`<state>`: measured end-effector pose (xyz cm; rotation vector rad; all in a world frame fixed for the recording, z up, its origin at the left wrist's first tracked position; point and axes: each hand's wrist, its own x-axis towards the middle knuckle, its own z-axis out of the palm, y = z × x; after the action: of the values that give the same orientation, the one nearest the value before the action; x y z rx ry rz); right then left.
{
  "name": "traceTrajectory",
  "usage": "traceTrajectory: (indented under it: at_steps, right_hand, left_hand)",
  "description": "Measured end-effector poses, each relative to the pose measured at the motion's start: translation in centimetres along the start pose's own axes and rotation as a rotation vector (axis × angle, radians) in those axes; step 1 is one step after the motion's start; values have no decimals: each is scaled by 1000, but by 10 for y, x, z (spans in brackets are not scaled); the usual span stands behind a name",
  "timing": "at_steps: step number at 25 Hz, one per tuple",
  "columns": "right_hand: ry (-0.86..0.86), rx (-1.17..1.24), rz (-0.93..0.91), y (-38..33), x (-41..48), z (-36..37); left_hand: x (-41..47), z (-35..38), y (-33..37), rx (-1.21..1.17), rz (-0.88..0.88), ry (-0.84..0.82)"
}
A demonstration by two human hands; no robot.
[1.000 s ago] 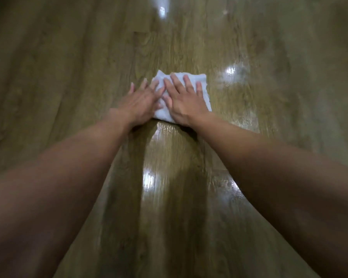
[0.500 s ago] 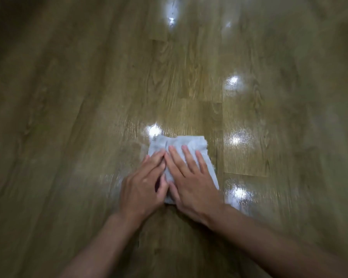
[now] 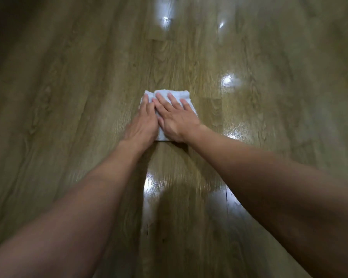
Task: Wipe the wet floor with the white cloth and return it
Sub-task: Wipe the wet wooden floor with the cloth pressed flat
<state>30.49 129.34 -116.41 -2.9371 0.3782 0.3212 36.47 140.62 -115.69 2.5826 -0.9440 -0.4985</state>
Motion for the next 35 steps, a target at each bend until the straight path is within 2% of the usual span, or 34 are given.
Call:
traceTrajectory:
  at_steps: [3, 7, 11, 16, 20, 22, 27, 29, 32, 35]
  right_hand:
    - [-79, 53, 39, 0, -13, -4]
    - [-153, 59, -80, 12, -94, -3]
    - [-64, 50, -80, -4, -144, 20]
    - [-45, 26, -150, 16, -45, 6]
    - [-120, -35, -153, 14, 28, -17]
    - [-107, -24, -189, 13, 10, -16]
    - [-113, -58, -368, -4, -79, 4]
    - [-124, -61, -372, -17, -95, 12]
    - [-99, -69, -328, -19, -71, 9]
    - [-75, -88, -237, -22, -11, -3]
  left_hand:
    - [-2, -7, 8, 68, 7, -60]
    - [-65, 4, 23, 194, 63, -100]
    - [-105, 23, 31, 212, 23, -173]
    - [-27, 12, -8, 299, 52, -91]
    - [29, -17, -8, 313, -155, -190]
    - [15, -22, 2, 271, -177, -231]
    - [-80, -15, -11, 345, -92, -258]
    - [-103, -12, -20, 396, -55, -291]
    - [-83, -17, -34, 493, -14, -302]
    - [-25, -32, -41, 454, -72, -273]
